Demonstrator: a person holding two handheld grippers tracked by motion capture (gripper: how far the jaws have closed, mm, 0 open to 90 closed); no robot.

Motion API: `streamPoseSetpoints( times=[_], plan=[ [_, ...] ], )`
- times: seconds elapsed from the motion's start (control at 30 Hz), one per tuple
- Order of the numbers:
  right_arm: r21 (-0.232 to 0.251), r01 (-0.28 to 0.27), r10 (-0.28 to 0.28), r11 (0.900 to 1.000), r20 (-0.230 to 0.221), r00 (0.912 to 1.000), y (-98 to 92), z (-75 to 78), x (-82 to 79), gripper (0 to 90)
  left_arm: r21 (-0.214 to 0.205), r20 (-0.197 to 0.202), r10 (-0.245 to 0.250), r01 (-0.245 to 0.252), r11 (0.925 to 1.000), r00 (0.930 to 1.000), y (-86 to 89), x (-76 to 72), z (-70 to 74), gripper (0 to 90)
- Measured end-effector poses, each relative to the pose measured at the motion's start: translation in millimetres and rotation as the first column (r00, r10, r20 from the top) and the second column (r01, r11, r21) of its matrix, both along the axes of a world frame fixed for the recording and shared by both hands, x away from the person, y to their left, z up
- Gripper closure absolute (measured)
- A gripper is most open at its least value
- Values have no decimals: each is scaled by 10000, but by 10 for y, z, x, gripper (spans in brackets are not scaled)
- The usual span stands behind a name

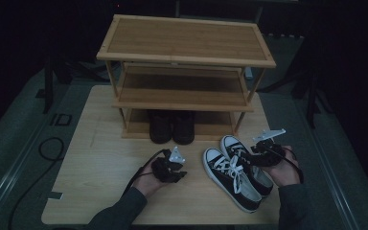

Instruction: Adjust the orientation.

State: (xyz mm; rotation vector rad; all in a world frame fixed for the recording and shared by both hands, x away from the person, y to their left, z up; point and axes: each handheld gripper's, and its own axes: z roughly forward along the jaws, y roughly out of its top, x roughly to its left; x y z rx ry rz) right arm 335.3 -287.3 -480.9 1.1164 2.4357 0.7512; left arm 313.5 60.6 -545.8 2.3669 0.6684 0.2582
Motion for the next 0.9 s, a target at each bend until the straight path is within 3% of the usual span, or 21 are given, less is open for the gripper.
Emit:
streamPoseSetpoints(
  times=[0.17, 0.5, 0.9],
  plan=[
    [56, -221, 221, 9997, 0, 9998, -14, 52, -97, 493, -2, -23, 438, -438, 9990, 9990, 172, 24, -22, 644],
    [7, -504, 504, 9987, -153, 9986, -64, 53, -266, 498, 25, 80, 1226, -1226, 9925, 9924, 482, 76, -45, 628],
    [408, -611, 620, 9973, -192, 9979, -123, 60, -480, 489, 34, -10, 2223, -2223, 9750, 9750, 822, 118, -105, 613]
  ],
)
